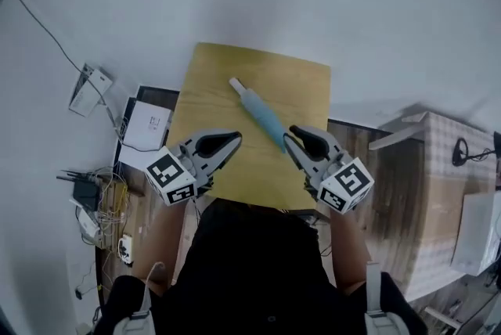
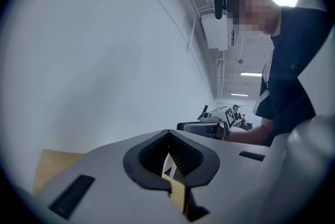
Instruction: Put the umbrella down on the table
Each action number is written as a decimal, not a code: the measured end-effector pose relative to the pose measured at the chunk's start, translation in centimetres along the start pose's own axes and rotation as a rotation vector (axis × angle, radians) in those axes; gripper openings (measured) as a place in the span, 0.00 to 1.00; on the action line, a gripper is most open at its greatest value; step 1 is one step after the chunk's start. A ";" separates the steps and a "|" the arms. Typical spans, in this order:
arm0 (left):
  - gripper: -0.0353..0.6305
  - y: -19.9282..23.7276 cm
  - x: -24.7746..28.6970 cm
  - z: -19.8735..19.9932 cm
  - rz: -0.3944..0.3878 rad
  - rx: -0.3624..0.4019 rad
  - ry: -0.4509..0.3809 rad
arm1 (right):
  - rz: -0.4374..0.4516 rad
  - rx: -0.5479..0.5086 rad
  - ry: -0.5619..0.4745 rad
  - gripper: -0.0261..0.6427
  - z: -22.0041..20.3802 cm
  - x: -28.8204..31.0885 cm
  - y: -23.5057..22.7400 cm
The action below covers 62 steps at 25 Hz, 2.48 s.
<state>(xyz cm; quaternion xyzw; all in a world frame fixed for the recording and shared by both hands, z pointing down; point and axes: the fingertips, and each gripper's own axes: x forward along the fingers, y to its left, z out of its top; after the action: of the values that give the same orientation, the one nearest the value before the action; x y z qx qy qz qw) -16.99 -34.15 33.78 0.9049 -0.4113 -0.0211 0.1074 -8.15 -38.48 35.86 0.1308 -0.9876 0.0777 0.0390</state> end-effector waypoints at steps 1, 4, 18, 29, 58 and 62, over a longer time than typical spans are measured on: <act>0.07 -1.1 0.0 0.4 -0.001 0.007 -0.004 | 0.025 0.001 -0.021 0.14 0.3 -1.1 1.0; 0.07 -4.2 0.2 1.2 -0.008 0.013 -0.012 | 0.084 0.032 -0.067 0.09 0.6 -4.3 3.3; 0.07 -11.8 -0.3 3.7 -0.078 0.056 -0.037 | 0.207 0.173 -0.197 0.07 3.1 -8.9 9.0; 0.07 -17.2 -9.8 1.3 -0.124 0.014 -0.062 | 0.098 0.208 -0.081 0.07 0.2 -9.9 17.7; 0.07 -42.5 -11.3 -5.5 -0.197 -0.016 -0.007 | 0.156 0.286 -0.005 0.07 -10.5 -34.2 37.4; 0.07 -48.4 -9.6 -8.1 -0.261 -0.013 0.072 | 0.147 0.317 -0.050 0.07 -12.0 -37.9 38.3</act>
<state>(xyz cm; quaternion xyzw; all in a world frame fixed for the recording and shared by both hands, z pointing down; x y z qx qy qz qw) 13.52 5.34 30.94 0.9501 -0.2859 -0.0052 0.1244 18.86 9.62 38.52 0.0648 -0.9705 0.2319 -0.0126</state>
